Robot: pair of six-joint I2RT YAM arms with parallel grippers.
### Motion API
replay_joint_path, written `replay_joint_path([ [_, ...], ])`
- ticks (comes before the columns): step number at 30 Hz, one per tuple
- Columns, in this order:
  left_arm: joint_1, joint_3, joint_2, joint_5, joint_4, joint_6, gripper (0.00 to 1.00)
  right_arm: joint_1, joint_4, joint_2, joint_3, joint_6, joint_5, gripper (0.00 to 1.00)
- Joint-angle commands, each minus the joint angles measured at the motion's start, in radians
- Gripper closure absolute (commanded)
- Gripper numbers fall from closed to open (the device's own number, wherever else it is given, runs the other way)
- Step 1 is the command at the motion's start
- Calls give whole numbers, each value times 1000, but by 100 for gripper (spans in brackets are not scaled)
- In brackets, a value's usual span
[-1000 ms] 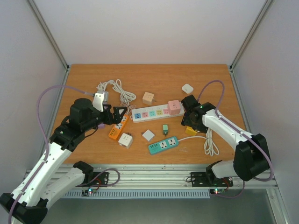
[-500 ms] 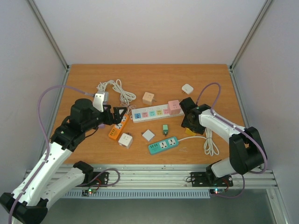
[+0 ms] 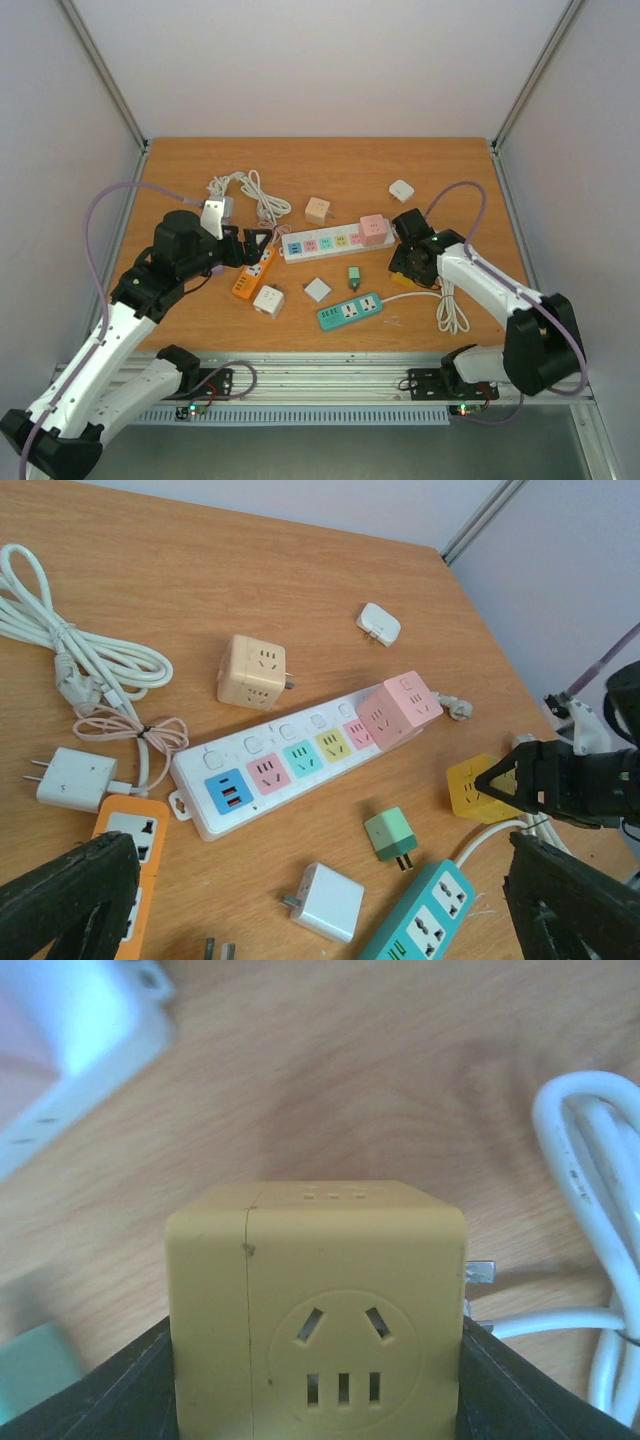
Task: Insert the plug
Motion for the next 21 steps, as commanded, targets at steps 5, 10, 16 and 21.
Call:
replay_joint_path([
  [5,6,-38,-56,80,103,-145,1,-3,37,-216,68,-188,-333,50],
  [10,7,-39,-37,284,201,-202,1,14,129,-290,82,-239,-614,50],
  [16,7,-41,25,469,317,-311,1,54,327,-325,97,-184,-886,50],
  [21,7,-49,21,464,348,-384,1,72,485,-322,117,-102,-1031,49],
])
